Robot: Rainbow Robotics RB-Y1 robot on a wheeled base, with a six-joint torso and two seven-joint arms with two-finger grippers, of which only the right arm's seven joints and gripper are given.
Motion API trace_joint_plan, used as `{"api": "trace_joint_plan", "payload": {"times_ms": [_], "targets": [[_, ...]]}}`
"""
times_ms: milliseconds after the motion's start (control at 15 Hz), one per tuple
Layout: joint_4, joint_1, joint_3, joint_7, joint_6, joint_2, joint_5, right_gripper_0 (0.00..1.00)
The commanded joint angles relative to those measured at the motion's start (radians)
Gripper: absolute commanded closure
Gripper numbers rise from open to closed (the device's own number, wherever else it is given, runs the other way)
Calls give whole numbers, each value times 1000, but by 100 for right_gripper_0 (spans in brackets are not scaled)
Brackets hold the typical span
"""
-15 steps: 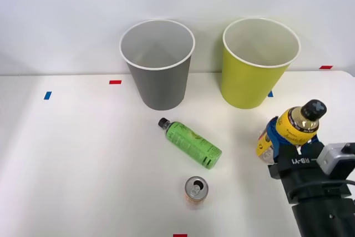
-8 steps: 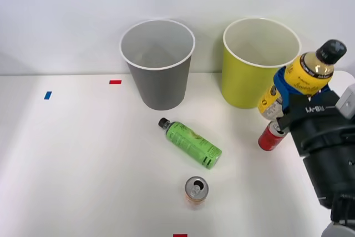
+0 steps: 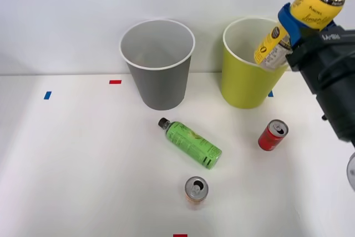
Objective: Put cans in the gray bin, plastic bottles in the light green bin
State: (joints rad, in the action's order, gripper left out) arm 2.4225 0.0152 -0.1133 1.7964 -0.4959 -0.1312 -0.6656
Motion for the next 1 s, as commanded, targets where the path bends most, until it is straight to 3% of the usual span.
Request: {"api": "trace_joint_plan", "payload": {"times_ms": [67,467,733,1000], "targets": [[-126,-149,-59,1,-18,-31,-6,100],[-391,-308,-36,9,73,-128,0,100],[-563,-409,35,11,132,-179,0,100],[-629,-442,53,20,178,-188,11,100]]}}
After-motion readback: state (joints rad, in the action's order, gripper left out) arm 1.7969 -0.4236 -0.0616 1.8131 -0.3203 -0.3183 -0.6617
